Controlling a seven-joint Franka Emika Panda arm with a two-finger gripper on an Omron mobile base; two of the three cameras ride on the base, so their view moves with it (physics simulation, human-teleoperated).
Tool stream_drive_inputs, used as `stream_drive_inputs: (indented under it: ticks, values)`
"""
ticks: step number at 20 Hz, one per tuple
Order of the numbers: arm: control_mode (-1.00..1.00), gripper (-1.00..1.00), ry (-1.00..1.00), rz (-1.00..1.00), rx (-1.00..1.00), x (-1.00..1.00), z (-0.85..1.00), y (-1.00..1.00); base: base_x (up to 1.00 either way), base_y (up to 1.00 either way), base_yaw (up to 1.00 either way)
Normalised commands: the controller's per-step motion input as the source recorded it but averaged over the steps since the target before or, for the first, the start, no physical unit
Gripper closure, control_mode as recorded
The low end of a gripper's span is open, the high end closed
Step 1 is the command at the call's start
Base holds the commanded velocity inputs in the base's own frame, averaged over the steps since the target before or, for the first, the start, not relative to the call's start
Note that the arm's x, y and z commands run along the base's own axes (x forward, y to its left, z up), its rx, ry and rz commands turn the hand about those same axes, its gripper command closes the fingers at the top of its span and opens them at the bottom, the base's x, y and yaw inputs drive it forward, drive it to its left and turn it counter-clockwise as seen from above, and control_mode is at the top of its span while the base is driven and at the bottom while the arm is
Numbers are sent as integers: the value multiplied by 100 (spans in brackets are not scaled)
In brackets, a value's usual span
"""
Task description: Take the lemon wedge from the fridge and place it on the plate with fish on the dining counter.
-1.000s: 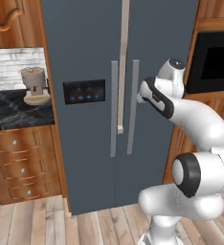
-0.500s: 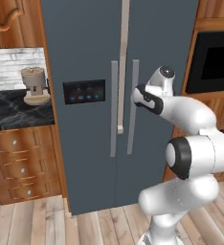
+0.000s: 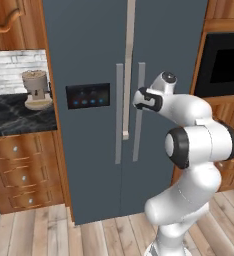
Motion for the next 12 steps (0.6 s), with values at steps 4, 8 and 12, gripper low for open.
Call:
stream_drive_inputs:
  ticks: [4, 8, 12]
  values:
    - [-100, -100, 0, 0, 3, 26, -36, 0, 0, 0, 0]
    - [-100, -100, 0, 0, 1, 27, -37, 0, 0, 0, 0]
    - [-100, -100, 0, 0, 0, 29, -20, 0, 0, 0, 0]
